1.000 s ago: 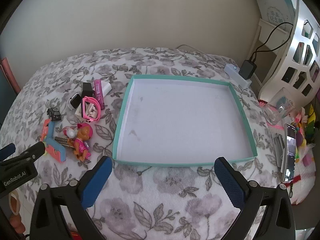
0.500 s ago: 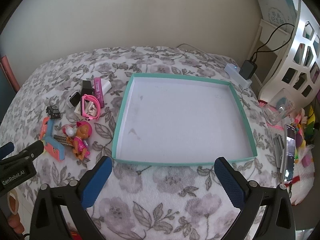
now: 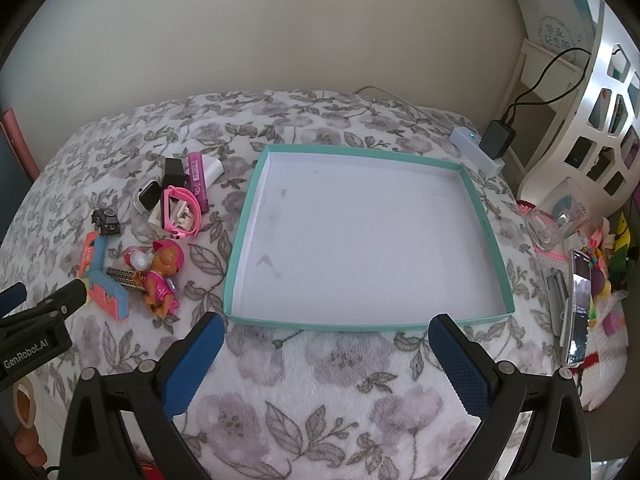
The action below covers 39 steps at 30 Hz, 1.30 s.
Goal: Organize rigid objects
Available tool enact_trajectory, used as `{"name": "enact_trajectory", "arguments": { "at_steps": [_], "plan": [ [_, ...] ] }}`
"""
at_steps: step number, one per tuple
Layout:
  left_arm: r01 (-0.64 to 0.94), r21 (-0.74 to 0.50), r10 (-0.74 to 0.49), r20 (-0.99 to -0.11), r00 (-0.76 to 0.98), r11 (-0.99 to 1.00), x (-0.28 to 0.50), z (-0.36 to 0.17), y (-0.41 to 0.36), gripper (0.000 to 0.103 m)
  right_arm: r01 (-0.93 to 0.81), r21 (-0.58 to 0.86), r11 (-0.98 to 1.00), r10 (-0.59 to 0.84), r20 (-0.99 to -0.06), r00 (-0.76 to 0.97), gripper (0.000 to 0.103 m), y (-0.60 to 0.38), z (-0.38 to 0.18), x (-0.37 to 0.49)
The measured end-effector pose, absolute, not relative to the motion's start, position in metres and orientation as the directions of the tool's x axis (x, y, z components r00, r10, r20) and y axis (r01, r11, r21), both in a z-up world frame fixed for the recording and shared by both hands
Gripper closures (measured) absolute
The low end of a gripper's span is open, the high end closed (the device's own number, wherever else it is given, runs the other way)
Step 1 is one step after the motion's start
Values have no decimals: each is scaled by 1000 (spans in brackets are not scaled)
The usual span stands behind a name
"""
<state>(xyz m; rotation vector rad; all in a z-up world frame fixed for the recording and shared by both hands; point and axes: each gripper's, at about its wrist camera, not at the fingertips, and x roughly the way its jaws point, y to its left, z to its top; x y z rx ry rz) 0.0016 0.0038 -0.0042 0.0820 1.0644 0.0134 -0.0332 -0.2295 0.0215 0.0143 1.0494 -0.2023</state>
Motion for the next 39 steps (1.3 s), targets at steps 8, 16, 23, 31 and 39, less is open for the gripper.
{"name": "enact_trajectory", "arguments": {
  "at_steps": [8,16,23,31,39],
  "plan": [
    [26,78,55,-875,482,997,2,-5,3,0,172,-86,981,-160,-863,479,0,-229,21,-33],
    [23,78,58,-878,474,997,3,-7,4,0,171,-88,981,-160,-864,477,0,-228,19,-33],
    [21,78,59,-883,466,997,5,-8,4,0,167,-91,982,-161,-867,471,0,-228,16,-33],
    [21,77,58,-886,461,997,6,-10,4,0,166,-96,981,-164,-870,465,0,-228,17,-32],
    [23,68,50,-890,453,997,7,-12,3,0,163,-100,982,-165,-873,460,0,-227,17,-31]
  ]
}}
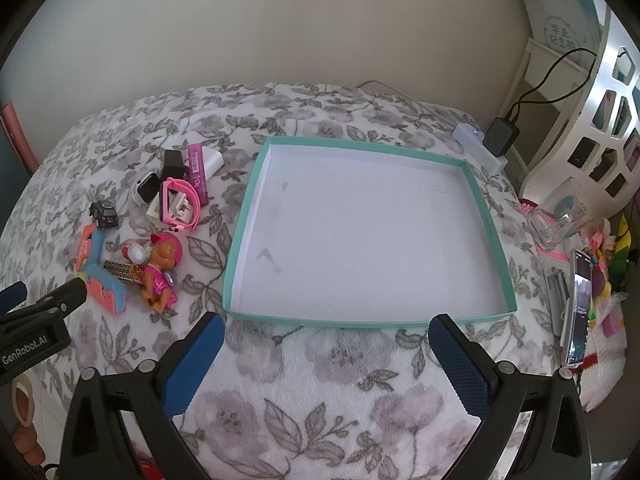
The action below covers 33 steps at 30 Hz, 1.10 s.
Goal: Organize rigid objects
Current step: 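Lower the right gripper onto the pink-helmeted puppy figure and grasp it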
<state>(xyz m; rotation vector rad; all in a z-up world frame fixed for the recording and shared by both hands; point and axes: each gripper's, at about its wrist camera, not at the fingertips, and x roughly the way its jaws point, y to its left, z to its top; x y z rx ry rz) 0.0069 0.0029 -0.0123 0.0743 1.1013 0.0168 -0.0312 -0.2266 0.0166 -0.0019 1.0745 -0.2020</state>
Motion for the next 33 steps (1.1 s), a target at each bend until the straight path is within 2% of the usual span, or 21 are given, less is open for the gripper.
{"name": "enact_trajectory", "arguments": {
  "at_steps": [7,18,33],
  "plan": [
    [31,63,43,-900,433,998,17,-12,9,0,132,-93,987,-146,-865,479,0,-223,24,-25],
    [-71,45,72,-895,440,996,56,16,51,0,77,-37,996,-70,-869,489,0,-194,42,14],
    [-162,35,89,-937,338,986,81,-26,83,0,37,30,999,12,-909,416,0,-143,17,57]
  ]
}}
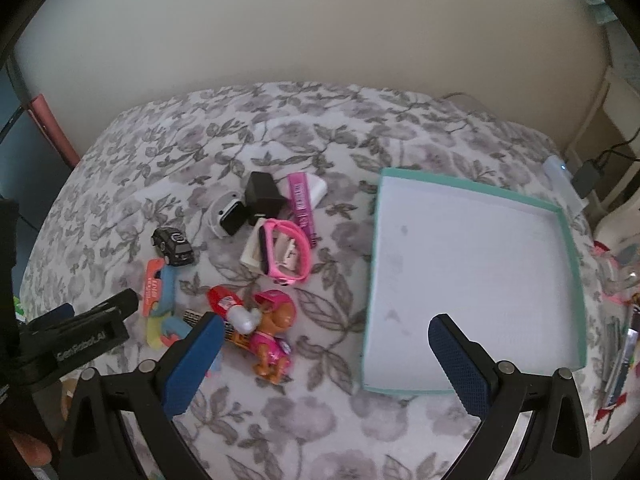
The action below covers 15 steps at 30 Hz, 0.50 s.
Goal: Organize rigid objects
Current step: 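Lower the right gripper onto the pink-helmeted puppy figure and grasp it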
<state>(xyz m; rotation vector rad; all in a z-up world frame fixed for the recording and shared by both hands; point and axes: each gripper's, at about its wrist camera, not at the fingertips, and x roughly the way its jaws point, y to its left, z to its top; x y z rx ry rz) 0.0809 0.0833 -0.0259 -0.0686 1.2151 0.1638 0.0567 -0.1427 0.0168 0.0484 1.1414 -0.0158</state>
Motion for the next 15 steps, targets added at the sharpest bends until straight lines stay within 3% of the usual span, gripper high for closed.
{"name": "enact_trajectory", "arguments": {
  "at_steps": [15],
  "plan": [
    [-177,28,75,-961,265,984,90,-71,97,0,3,70,998,66,-960,271,3,-130,-47,70]
  ]
}}
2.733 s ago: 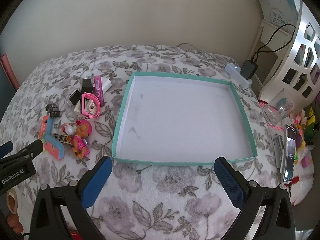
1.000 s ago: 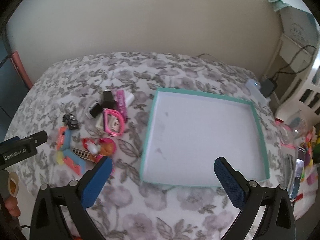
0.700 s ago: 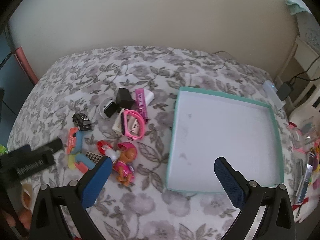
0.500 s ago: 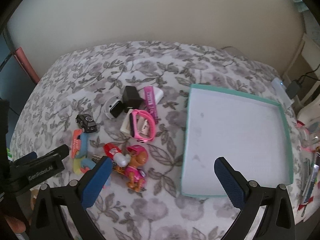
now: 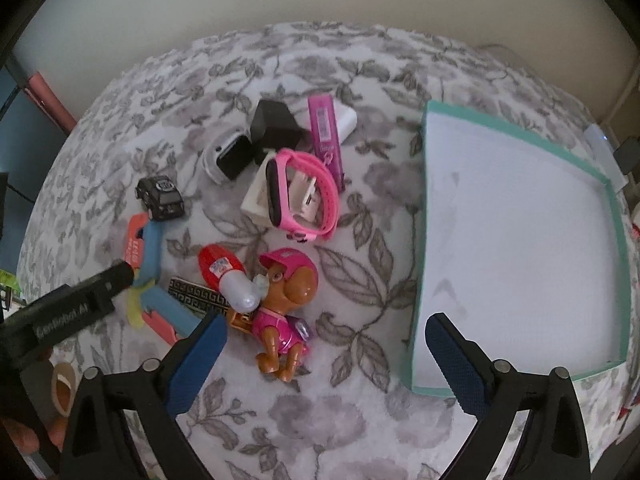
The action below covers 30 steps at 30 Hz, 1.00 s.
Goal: Organize rigid objects
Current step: 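Lower the right gripper onto the pink-helmeted puppy figure and grasp it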
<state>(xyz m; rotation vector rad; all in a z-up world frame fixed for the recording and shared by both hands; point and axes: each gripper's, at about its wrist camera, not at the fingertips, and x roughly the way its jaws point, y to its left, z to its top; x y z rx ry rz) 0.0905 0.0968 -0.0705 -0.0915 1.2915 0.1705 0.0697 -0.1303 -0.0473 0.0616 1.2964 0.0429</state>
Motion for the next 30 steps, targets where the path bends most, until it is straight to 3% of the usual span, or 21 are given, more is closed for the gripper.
{"name": "enact_trajectory", "arguments": {
  "at_steps": [15,22,30],
  "plan": [
    [-212,-13,39,-971,236,977,70,-76,83,0,-72,86,994,100,-968,229,23,-114,-74,72],
    [-219,-25,22,-977,212,975,57,-76,65,0,-36,162,986,166,-962,215,46,-124,-74,70],
    [-268,-70,-24,-985,170,961,48,-89,54,0,33,206,978,197,-963,185,53,-145,-74,66]
  ]
}}
